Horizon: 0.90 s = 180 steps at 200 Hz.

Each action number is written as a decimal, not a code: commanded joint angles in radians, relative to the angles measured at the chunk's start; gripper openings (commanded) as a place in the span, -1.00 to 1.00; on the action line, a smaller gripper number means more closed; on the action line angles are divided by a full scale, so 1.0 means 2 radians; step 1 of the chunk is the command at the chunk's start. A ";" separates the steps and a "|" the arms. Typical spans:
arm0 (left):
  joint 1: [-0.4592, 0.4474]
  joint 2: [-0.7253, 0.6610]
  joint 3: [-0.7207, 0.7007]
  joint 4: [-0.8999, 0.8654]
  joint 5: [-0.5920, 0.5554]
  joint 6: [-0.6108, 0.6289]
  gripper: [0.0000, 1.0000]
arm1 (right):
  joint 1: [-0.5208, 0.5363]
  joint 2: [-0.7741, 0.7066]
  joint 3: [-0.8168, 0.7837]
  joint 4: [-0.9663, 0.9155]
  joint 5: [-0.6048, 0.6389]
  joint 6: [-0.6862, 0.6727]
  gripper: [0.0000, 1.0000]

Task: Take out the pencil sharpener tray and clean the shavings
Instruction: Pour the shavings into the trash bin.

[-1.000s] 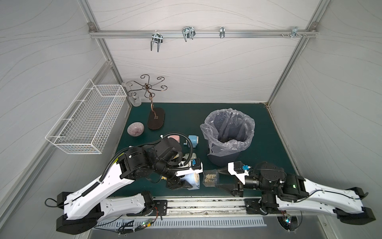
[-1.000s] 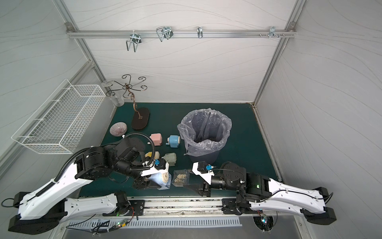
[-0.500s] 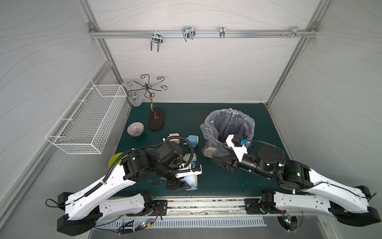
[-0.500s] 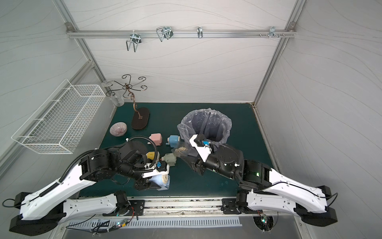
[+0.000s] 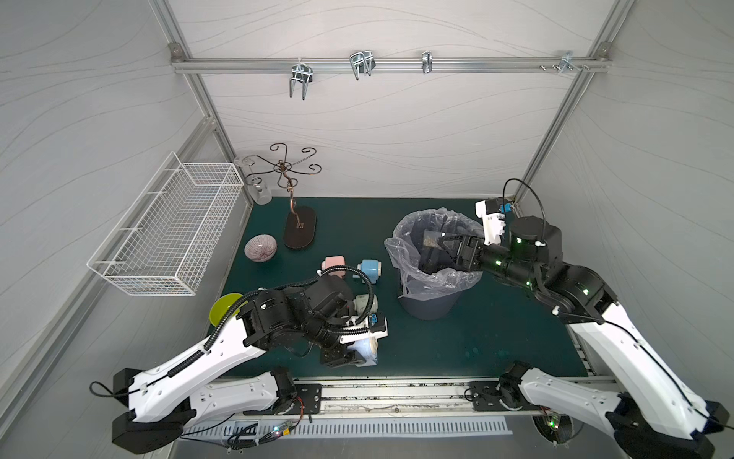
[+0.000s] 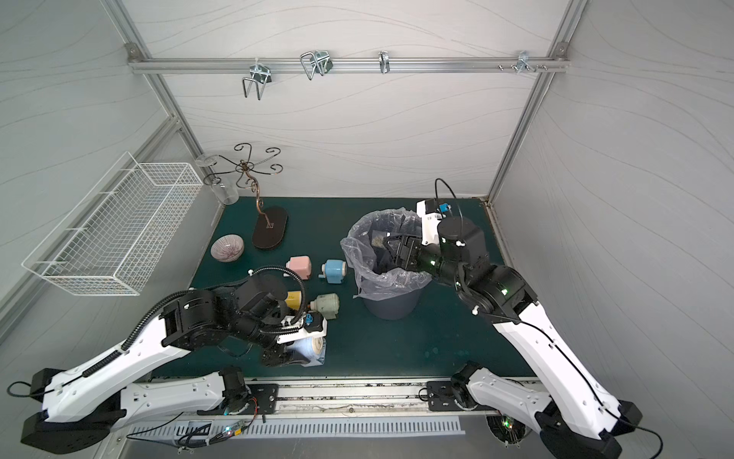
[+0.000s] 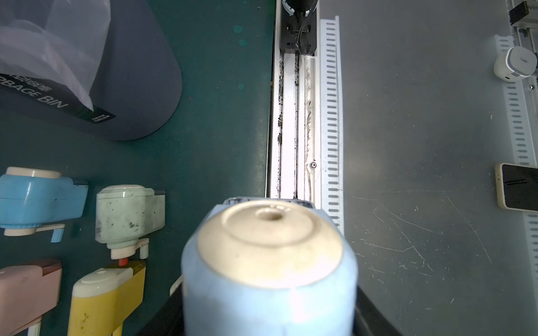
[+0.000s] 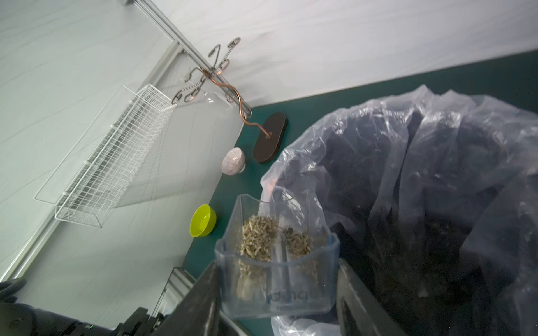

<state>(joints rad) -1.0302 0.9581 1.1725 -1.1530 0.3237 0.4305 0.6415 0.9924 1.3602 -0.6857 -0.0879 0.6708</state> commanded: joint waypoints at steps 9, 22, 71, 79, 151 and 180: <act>-0.001 -0.007 0.001 0.021 0.002 0.001 -1.00 | -0.065 -0.006 -0.019 0.024 -0.155 0.102 -1.00; -0.001 -0.008 -0.001 0.020 0.002 0.001 -1.00 | -0.091 -0.005 -0.034 0.043 -0.195 0.135 -1.00; -0.001 -0.012 -0.006 0.019 0.002 0.000 -1.00 | -0.167 -0.003 -0.066 0.085 -0.284 0.305 -1.00; -0.001 -0.013 -0.007 0.019 0.002 0.000 -1.00 | -0.173 -0.004 -0.066 0.086 -0.289 0.324 -1.00; -0.001 -0.010 -0.006 0.021 0.002 0.004 -1.00 | -0.203 -0.021 -0.070 0.066 -0.320 0.517 -1.00; -0.001 -0.009 -0.004 0.021 0.003 0.005 -1.00 | -0.203 -0.031 -0.099 0.088 -0.327 0.584 -1.00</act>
<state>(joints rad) -1.0302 0.9440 1.1488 -1.1450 0.3237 0.4309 0.2413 0.9604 1.1862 -0.5144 -0.7155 1.6844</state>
